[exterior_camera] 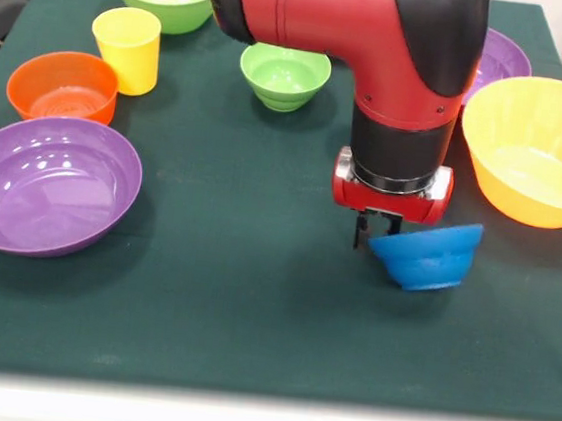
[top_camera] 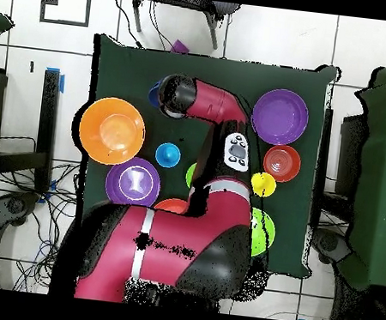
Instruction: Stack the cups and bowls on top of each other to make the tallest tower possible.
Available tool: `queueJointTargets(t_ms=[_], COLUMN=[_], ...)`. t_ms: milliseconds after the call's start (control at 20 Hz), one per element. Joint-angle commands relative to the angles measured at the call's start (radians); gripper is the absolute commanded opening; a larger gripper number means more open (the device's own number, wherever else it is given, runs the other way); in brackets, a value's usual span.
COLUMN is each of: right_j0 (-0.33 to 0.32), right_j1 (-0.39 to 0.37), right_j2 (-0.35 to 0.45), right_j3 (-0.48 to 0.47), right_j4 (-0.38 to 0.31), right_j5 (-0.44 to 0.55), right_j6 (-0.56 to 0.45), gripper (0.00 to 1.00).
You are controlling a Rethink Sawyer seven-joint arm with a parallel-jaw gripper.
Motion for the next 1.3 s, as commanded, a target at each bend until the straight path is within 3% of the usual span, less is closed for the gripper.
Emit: queueJointTargets(t_ms=[50, 450, 950, 1300], right_j0=[-0.034, -0.04, -0.029, -0.044], right_j1=[0.038, 0.003, -0.01, -0.062], right_j2=[0.168, 0.162, 0.126, 0.084], right_j3=[0.081, 0.104, 0.142, 0.241], right_j4=[-0.089, -0.073, -0.088, -0.105], right_j5=[-0.112, -0.059, -0.061, -0.068], right_j6=[-0.118, -0.057, -0.02, -0.004], gripper=[0.0, 0.0, 0.0, 0.0])
